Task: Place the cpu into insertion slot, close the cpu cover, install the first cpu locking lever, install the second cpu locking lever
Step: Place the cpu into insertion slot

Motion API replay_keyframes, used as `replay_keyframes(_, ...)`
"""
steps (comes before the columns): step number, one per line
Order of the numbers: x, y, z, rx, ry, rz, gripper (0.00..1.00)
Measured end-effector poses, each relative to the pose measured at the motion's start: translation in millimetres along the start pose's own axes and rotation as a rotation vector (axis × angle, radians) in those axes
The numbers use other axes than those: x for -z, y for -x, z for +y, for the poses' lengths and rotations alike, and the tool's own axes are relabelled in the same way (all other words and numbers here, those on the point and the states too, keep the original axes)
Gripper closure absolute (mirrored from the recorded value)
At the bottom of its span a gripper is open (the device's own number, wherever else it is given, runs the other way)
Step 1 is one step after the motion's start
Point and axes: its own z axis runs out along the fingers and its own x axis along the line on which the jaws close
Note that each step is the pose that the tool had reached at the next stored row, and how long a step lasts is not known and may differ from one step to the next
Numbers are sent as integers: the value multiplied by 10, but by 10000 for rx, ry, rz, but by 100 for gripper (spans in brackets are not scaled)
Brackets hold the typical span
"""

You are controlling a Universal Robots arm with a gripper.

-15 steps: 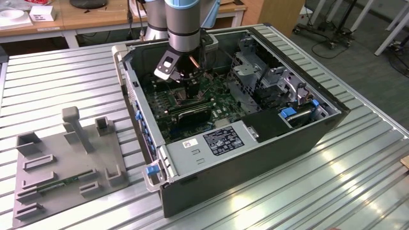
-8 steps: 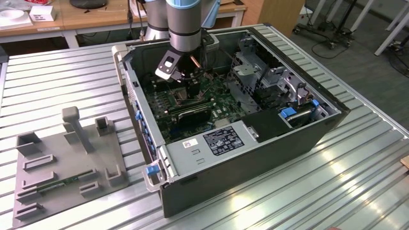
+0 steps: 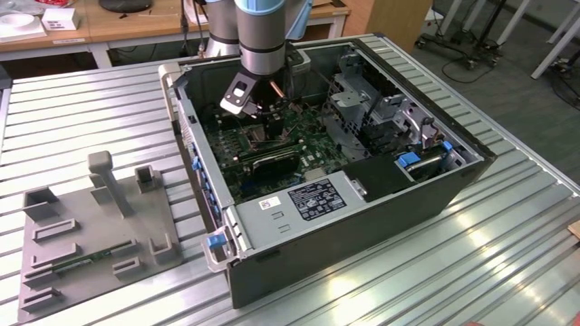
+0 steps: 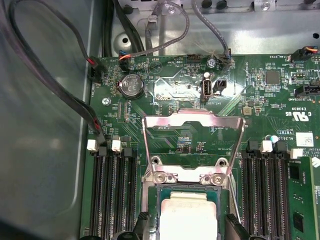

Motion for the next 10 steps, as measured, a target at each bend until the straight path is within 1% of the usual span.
replay_keyframes(2, -1, 0, 0, 0, -1, 1, 32)
replay_keyframes(3, -2, 0, 0, -2, -1, 22, 32)
replay_keyframes(5, -4, 0, 0, -10, 0, 120, 32)
replay_keyframes(6, -4, 0, 0, -12, 1, 131, 32)
replay_keyframes(10, -17, 0, -2, -17, 1, 129, 32)
